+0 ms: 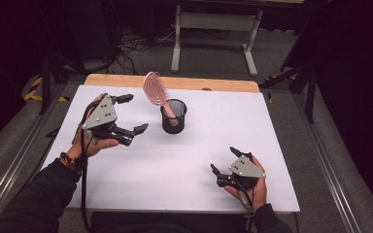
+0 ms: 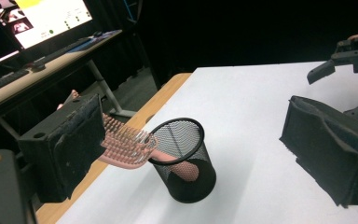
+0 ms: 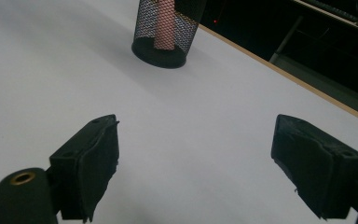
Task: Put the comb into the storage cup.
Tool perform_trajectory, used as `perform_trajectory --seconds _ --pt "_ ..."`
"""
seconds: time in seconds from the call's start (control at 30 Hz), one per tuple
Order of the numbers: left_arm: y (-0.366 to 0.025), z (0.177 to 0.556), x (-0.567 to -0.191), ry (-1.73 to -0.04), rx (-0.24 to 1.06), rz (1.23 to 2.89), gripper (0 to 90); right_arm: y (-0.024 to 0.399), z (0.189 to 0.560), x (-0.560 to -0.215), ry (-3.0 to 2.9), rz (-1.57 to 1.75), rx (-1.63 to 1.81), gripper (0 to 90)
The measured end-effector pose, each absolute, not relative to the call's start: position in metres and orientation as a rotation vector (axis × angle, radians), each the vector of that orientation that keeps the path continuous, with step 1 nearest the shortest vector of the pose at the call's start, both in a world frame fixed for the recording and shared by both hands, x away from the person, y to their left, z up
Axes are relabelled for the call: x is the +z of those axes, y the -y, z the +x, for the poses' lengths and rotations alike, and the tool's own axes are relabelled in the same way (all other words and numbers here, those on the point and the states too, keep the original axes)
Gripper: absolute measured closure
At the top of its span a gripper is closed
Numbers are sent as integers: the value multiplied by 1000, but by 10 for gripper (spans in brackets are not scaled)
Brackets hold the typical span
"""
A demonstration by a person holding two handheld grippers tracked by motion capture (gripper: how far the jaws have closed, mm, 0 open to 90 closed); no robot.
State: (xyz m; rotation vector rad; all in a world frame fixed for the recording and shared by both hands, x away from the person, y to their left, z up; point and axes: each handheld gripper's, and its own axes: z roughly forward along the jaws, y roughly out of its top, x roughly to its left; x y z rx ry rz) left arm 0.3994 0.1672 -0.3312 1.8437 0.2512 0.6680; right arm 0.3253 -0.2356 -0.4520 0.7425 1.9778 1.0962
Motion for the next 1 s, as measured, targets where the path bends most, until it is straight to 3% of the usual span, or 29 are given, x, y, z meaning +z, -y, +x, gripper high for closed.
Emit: perform_trajectory --seconds 1.0 --pt "-178 360 -344 -166 655 1881 51 233 321 -450 -1968 714 1112 151"
